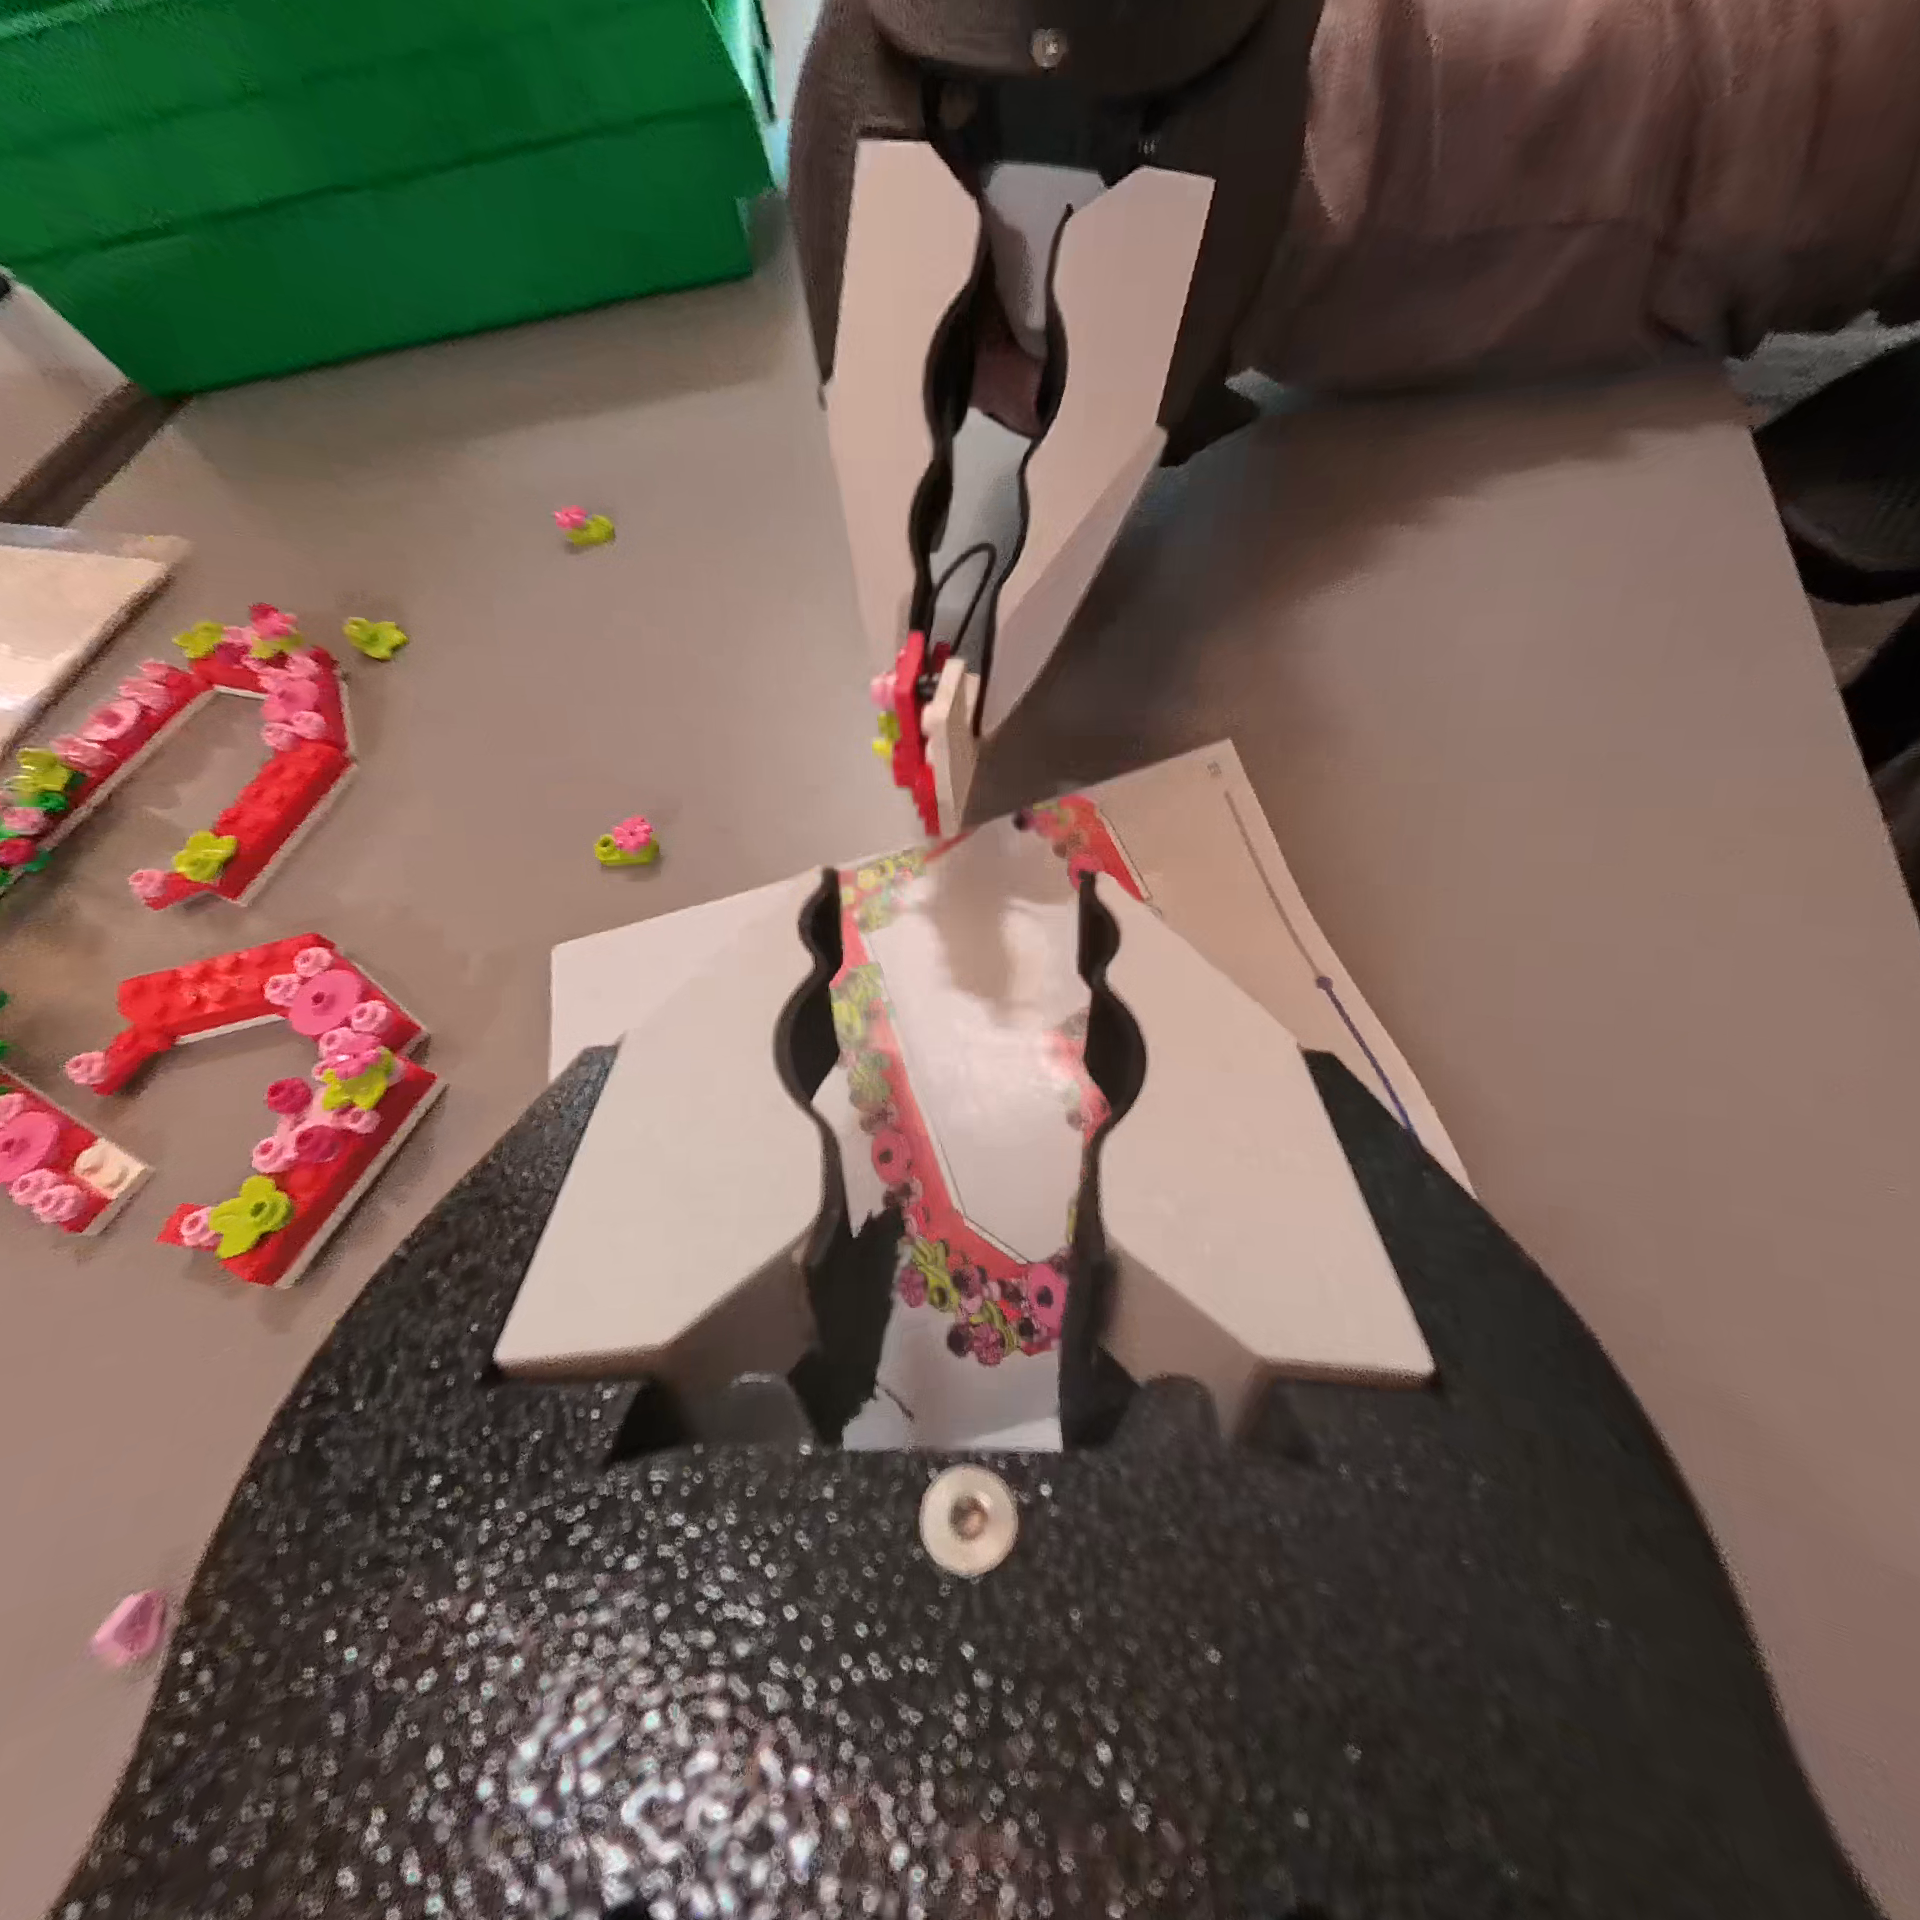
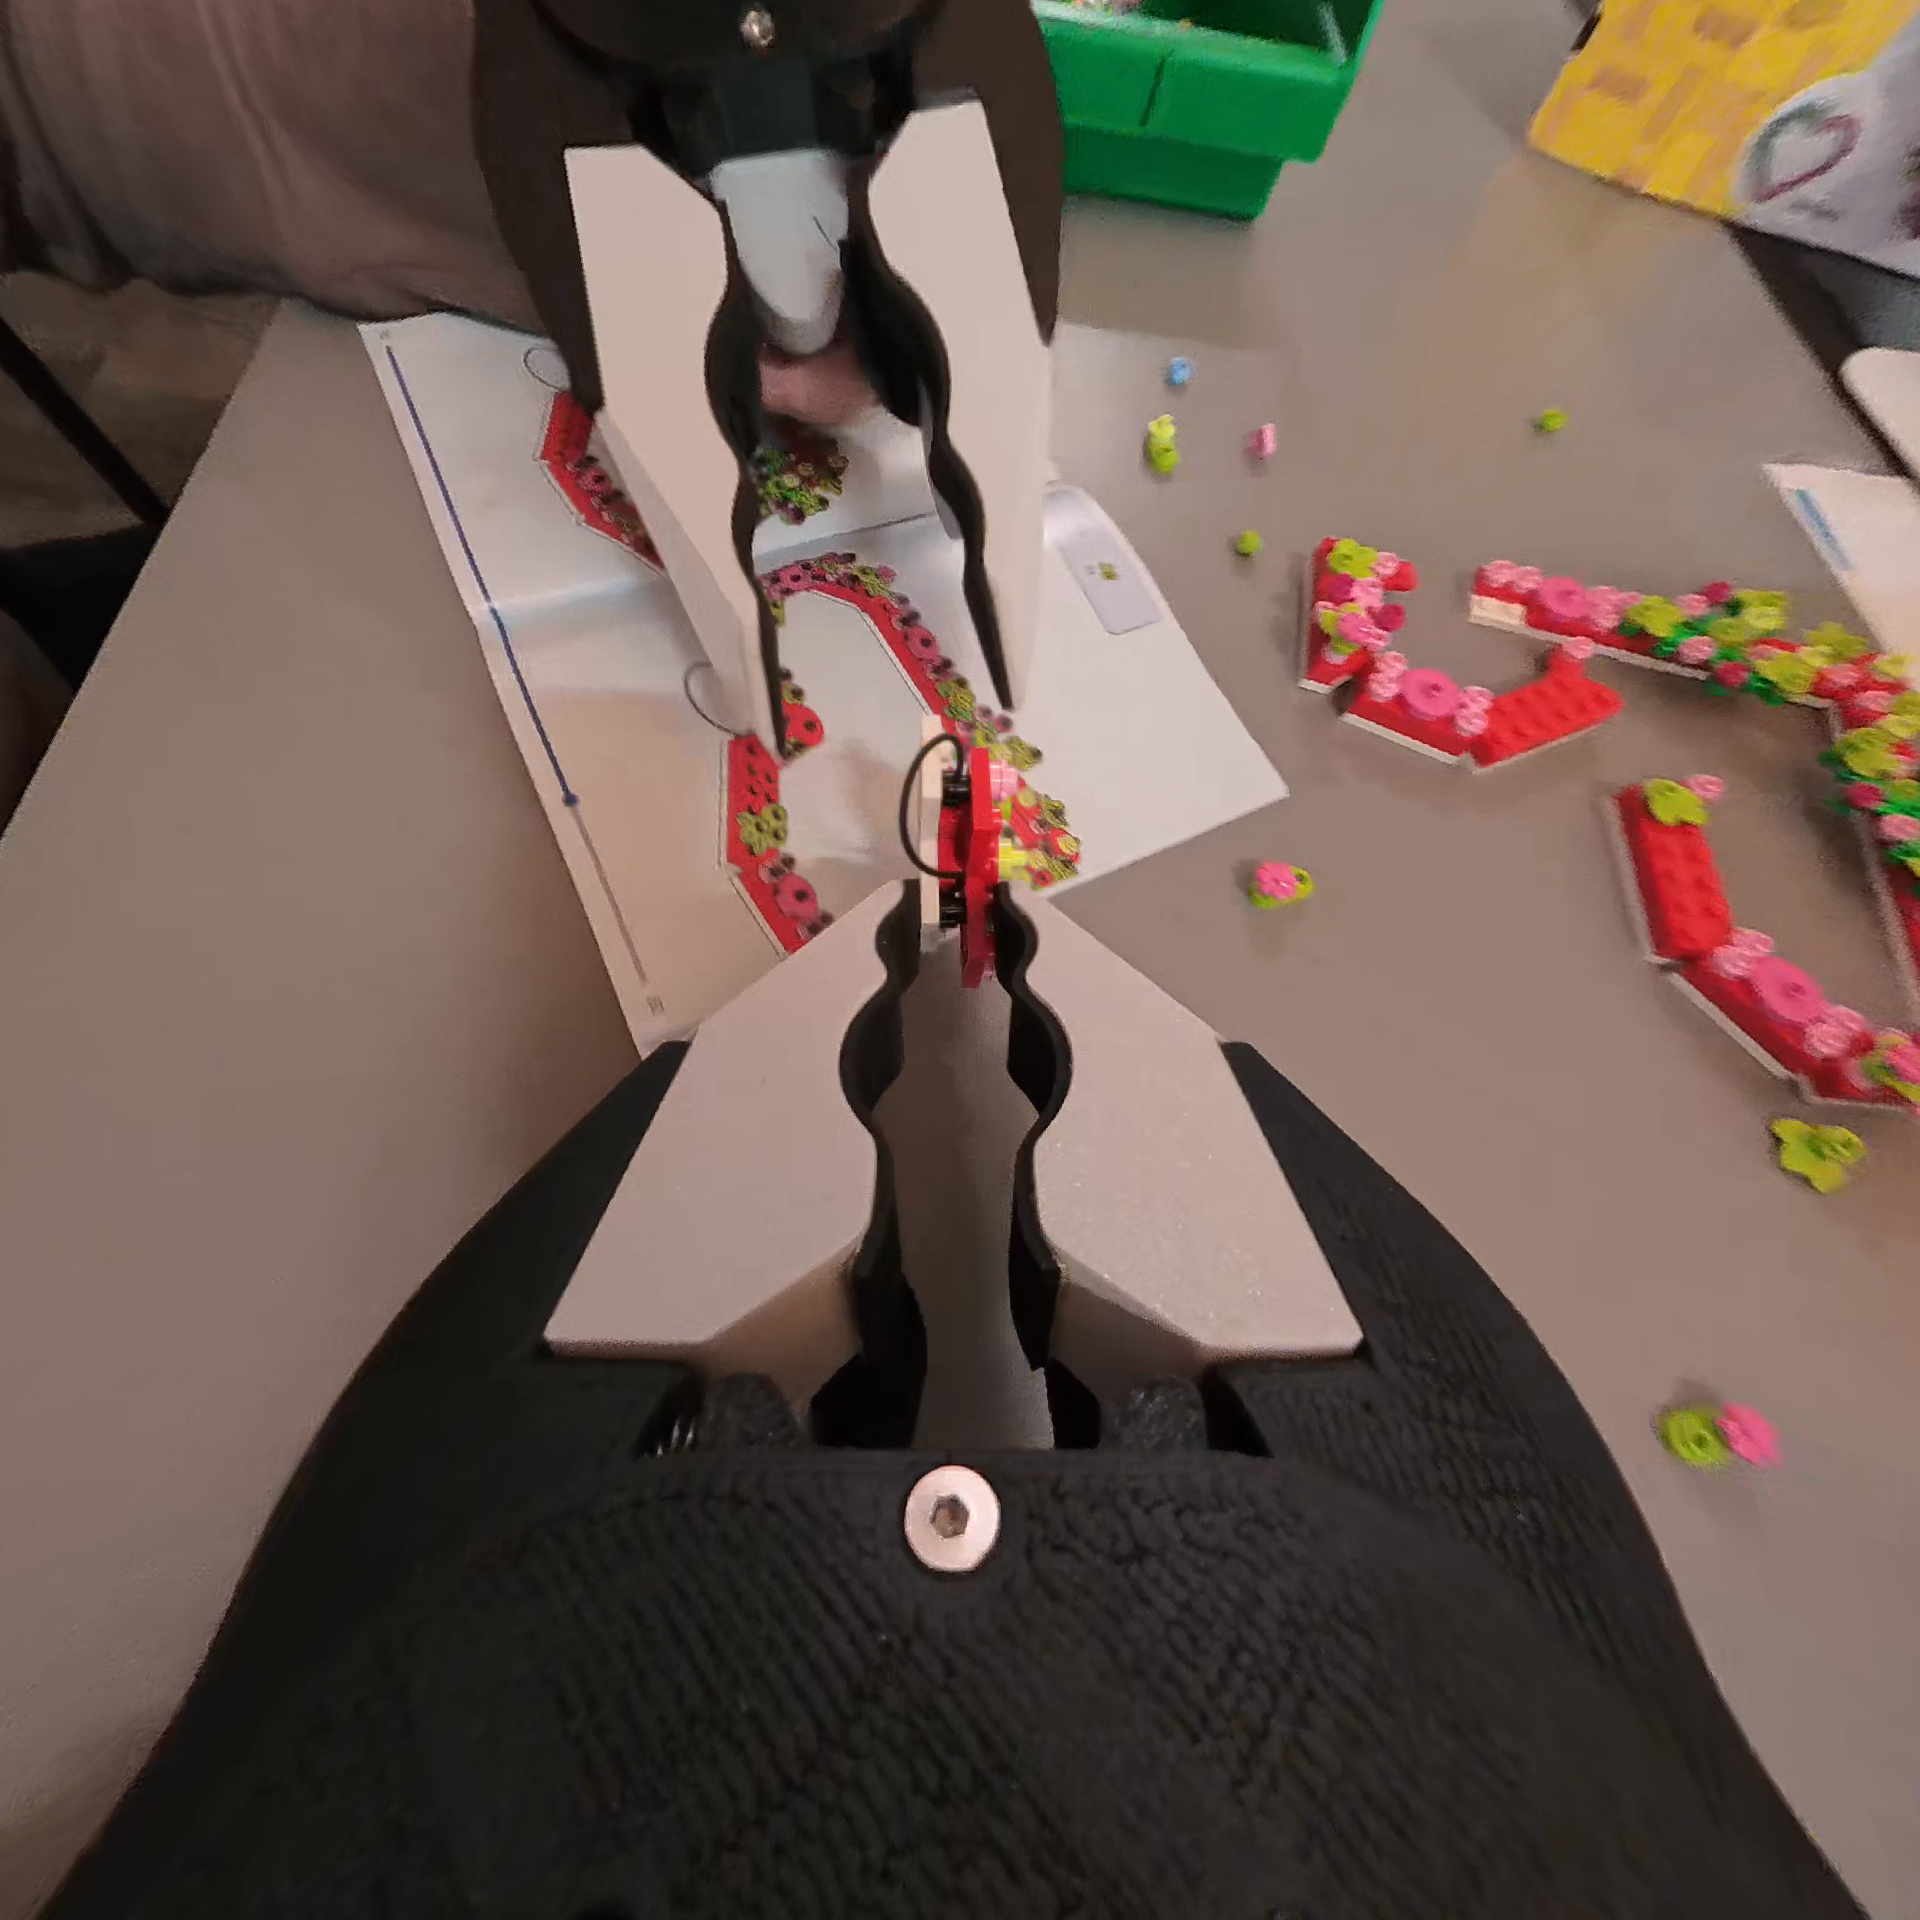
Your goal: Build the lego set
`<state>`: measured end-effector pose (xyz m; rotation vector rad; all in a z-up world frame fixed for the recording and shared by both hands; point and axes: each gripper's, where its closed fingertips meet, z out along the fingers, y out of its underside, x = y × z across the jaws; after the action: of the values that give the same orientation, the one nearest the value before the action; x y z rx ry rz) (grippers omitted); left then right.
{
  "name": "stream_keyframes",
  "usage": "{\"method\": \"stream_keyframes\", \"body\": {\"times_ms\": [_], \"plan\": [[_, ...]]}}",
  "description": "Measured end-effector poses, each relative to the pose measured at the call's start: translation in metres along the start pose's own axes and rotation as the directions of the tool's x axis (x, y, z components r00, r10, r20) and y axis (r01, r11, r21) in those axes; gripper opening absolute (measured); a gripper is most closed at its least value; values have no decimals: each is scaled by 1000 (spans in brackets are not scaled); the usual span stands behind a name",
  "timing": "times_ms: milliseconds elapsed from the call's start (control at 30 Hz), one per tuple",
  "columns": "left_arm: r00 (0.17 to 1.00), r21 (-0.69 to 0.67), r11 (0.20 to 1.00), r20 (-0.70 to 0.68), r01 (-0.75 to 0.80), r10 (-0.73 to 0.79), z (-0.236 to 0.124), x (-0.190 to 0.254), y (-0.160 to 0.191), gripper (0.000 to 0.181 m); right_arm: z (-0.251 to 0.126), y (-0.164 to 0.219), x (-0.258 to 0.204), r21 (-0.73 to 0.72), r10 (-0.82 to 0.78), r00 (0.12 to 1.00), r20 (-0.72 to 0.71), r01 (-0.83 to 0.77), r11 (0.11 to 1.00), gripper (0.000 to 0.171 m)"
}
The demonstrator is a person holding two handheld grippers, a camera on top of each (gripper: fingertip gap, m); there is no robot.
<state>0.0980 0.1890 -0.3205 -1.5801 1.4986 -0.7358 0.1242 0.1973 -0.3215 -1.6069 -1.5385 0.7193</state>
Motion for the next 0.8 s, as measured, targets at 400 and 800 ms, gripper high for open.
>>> {"method": "stream_keyframes", "body": {"times_ms": [400,800], "plan": [[999,-157,987,-26,26,-31,67,13,-24,36,-52,60,4,-87,40,996,79,-33,996,11],[1000,-180,984,-7,0,-1,92,13,-25,18,-52,63,3,-101,37,996,77,-29,994,12]]}}
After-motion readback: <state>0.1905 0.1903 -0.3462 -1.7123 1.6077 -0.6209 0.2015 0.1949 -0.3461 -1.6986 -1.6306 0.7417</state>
